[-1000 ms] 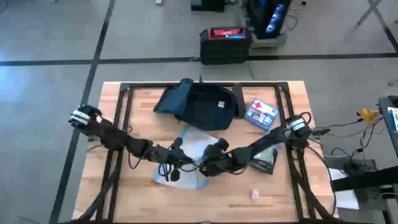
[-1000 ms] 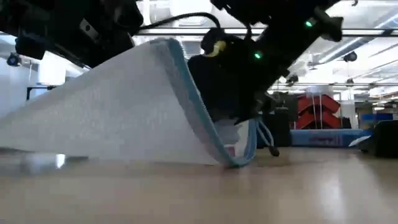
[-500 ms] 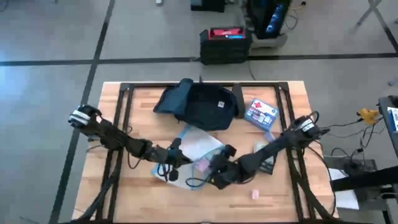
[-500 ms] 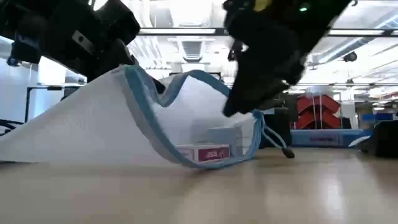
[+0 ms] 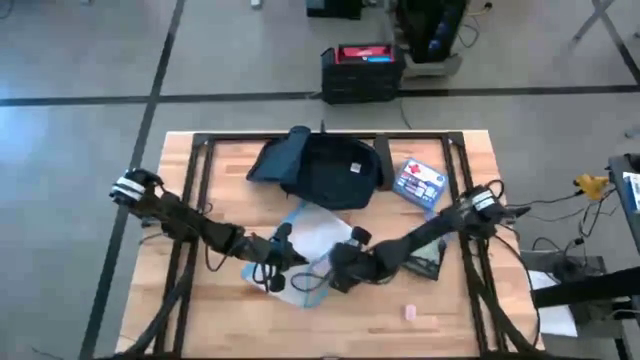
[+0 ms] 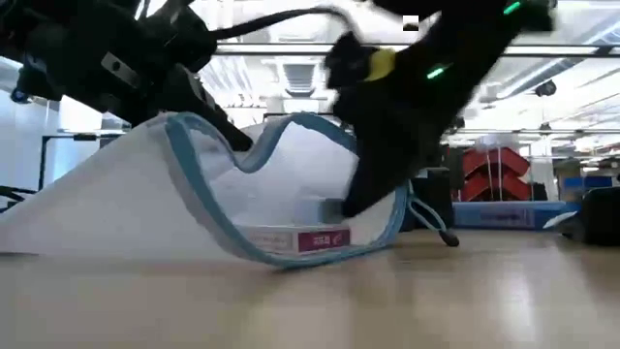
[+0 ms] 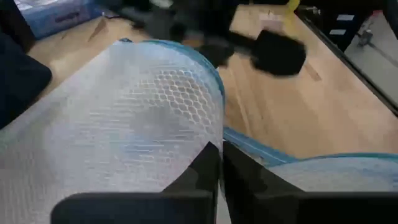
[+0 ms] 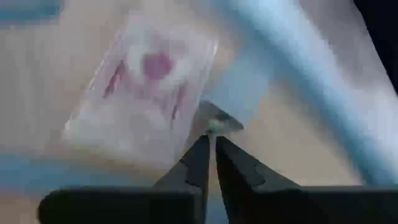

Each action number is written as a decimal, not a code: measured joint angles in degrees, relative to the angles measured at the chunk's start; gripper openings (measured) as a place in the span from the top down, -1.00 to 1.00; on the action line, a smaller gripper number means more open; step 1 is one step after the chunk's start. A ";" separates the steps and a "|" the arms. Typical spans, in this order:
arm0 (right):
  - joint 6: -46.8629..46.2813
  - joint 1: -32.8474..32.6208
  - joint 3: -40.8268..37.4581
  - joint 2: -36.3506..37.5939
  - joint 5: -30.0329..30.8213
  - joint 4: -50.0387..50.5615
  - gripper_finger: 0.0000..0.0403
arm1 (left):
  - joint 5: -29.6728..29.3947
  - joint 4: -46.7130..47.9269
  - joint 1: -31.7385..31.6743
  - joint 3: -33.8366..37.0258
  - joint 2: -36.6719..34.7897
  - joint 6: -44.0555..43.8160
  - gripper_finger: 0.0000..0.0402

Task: Unpack backpack
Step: Put the pink charger adapter into the zip bag, then put the green earphone into the zip bag

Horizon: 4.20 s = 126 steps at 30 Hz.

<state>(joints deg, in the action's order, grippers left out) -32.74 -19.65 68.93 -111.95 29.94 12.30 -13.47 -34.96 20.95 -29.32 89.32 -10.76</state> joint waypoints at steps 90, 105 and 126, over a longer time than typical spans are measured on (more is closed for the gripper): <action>-61.63 -16.94 -1.00 10.26 -21.82 27.60 0.54 | 0.55 -0.70 -0.11 0.96 0.00 0.46 1.00; -14.12 -4.20 1.62 -0.86 -1.42 -5.84 0.54 | 3.96 -9.84 -0.11 0.98 0.00 8.44 1.00; 1.65 -5.11 9.57 -4.76 8.86 -3.28 -0.63 | 4.47 -9.92 -0.15 5.81 0.00 8.59 1.00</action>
<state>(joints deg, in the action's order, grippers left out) -31.09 -24.76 78.50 -116.70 38.81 9.02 -9.01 -44.88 20.80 -23.51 89.32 -2.17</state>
